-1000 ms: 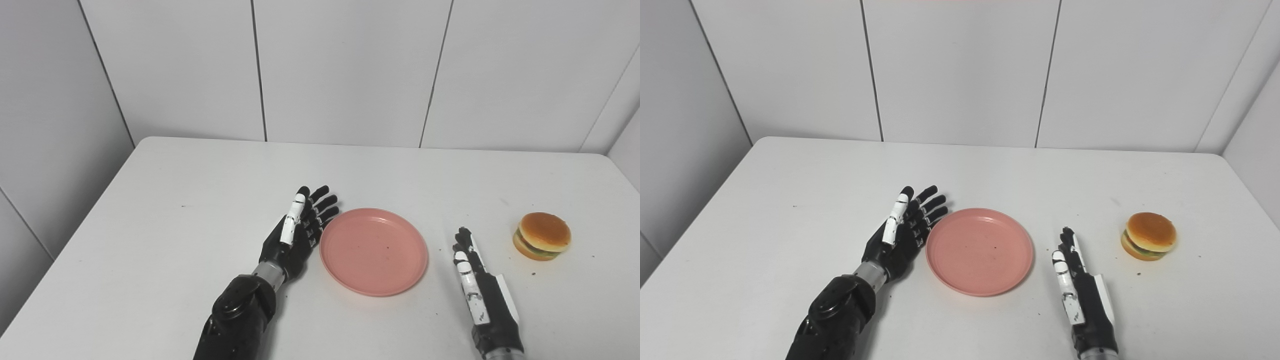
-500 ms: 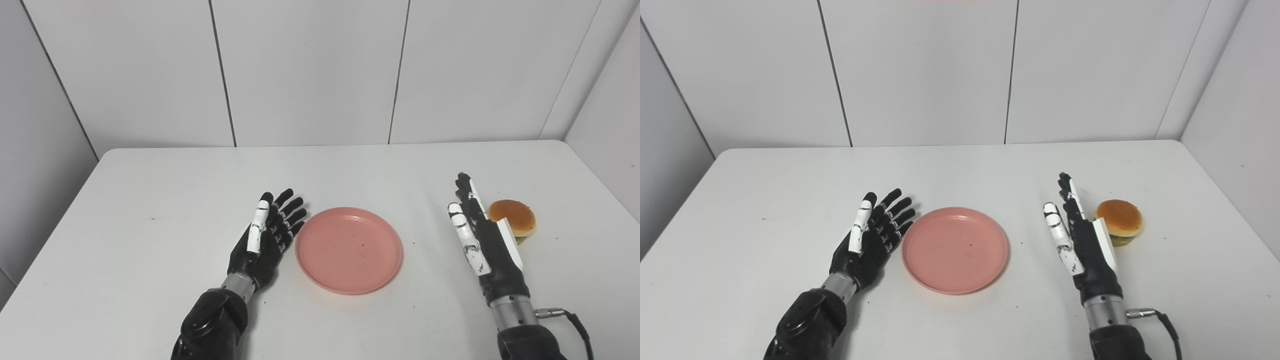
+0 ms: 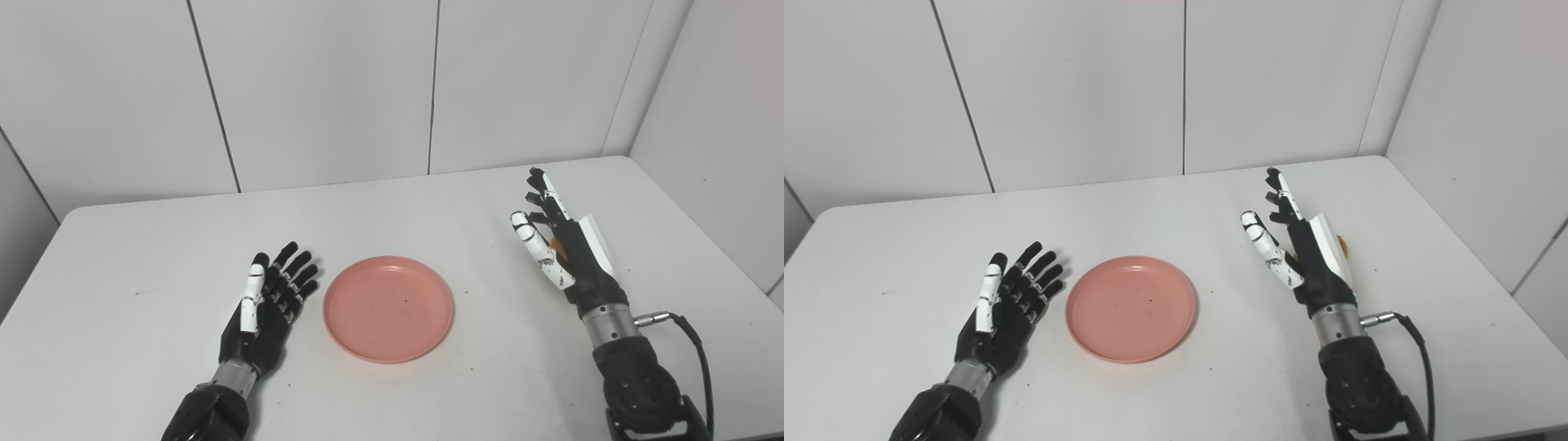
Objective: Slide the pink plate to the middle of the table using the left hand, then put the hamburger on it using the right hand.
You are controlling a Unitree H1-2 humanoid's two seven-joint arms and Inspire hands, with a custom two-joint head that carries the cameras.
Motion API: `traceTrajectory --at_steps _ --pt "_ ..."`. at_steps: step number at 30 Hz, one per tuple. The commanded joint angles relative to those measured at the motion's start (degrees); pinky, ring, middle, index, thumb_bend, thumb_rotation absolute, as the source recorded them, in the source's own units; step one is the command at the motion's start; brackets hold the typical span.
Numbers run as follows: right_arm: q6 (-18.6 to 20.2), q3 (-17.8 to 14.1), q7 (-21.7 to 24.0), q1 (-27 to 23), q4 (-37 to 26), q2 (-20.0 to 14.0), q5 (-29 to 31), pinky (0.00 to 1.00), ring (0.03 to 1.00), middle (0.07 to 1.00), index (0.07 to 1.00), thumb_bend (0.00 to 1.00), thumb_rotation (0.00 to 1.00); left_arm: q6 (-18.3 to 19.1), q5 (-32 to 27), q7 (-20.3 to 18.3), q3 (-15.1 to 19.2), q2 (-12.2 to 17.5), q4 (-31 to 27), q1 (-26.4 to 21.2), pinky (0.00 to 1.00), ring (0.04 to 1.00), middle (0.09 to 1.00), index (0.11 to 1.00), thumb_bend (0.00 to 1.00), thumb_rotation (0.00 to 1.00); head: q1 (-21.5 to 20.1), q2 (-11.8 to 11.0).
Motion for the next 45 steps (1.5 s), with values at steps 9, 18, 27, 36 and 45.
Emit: traceTrajectory --at_steps 9,18,27,36,45 --pt "3.0 0.6 -0.8 -5.3 0.5 -6.3 -15.7 0.77 0.902 0.958 0.945 0.77 0.72 -1.0 -2.8 -3.2 1.3 2.1 3.6 0.1 0.96 0.939 0.934 0.927 0.50 1.00 -3.4 -1.0" --pt "6.1 2.1 -0.3 -7.0 3.8 -9.8 -27.2 0.69 0.882 0.956 0.947 0.90 0.70 -2.5 -2.9 -4.8 1.8 3.5 5.5 -0.5 0.97 0.936 0.931 0.922 0.50 1.00 -5.4 -0.8" --pt "7.0 3.5 0.8 -9.0 9.4 -11.7 -32.0 0.76 0.898 0.959 0.942 0.98 0.68 -1.7 -4.3 -5.1 2.7 4.1 6.0 -0.6 0.97 0.932 0.927 0.918 0.48 1.00 -5.8 -0.3" --pt "8.8 4.5 3.7 -10.5 14.1 -11.6 -32.9 0.83 0.914 0.968 0.958 0.98 0.67 -0.8 -4.9 -4.8 3.3 4.6 5.3 -0.4 0.96 0.932 0.929 0.920 0.48 1.00 -6.0 0.4" --pt "8.1 5.4 5.1 -11.1 17.2 -11.1 -30.0 0.83 0.924 0.969 0.957 0.96 0.64 0.1 -5.8 -4.4 3.5 4.8 4.8 -0.3 0.97 0.930 0.929 0.919 0.49 1.00 -6.1 1.0"
